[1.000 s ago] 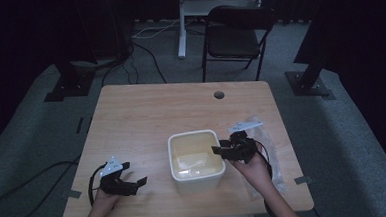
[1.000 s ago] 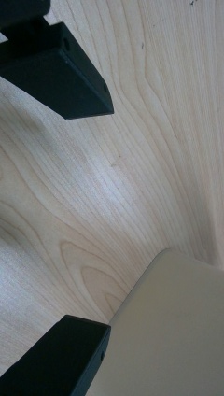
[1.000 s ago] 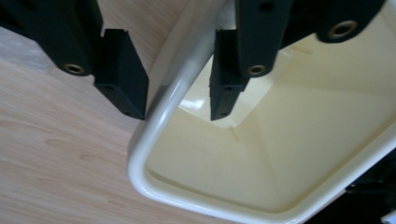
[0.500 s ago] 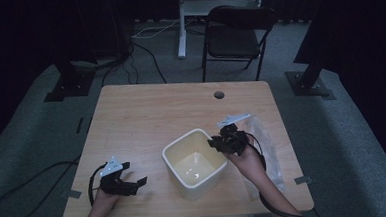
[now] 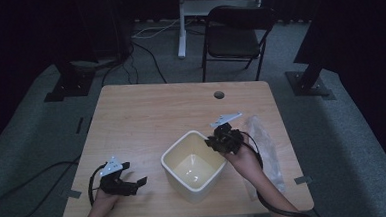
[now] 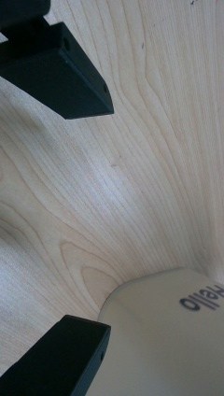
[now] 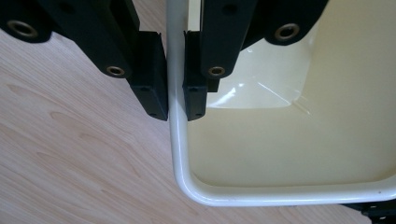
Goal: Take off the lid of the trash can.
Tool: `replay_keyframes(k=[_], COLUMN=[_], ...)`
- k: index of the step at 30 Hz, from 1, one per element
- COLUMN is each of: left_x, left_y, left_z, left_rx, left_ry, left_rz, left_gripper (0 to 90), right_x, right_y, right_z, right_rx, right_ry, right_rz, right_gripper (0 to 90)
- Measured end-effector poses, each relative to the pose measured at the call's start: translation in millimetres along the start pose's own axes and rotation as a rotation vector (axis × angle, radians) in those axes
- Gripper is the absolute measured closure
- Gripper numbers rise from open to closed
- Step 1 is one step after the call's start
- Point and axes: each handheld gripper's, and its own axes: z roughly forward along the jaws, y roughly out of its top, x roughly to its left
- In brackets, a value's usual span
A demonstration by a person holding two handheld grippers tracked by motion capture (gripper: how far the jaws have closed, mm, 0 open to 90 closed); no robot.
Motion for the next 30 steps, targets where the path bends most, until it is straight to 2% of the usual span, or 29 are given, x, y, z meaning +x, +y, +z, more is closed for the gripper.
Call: replay_keyframes(k=[7,10,20,26,30], left_x=[0.2,0.1,0.2,0.1,0.4], left_y=[0.1,0.1,0.2,0.2,0.3], left_z=[0.1,0.3,0.4,0.4,0.5], left_rx=[-0.001,-0.002,-0.002,-0.002,0.0], left_ry=[0.0,0.0,-0.002,-0.001,-0.003], left_rz=[-0.003,-0.005,-0.006,-0.005,-0.005], left_gripper=[0.4,0.4,0.4,0.4,0.4], right_x=[0.9,0.0,-5.1,-15.4,-25.8], right_y=[3.5,7.0,20.1,33.3,44.9], right_z=[-3.9,-10.0,-25.8,-37.7,-47.0], right_rx=[0.004,-0.014,-0.049,-0.094,-0.128], right_ry=[-0.003,0.004,-0.017,-0.037,-0.068], right_rz=[-0.015,-0.009,-0.018,0.001,0.023], right_gripper=[81.0,81.4,81.4,81.4,81.4])
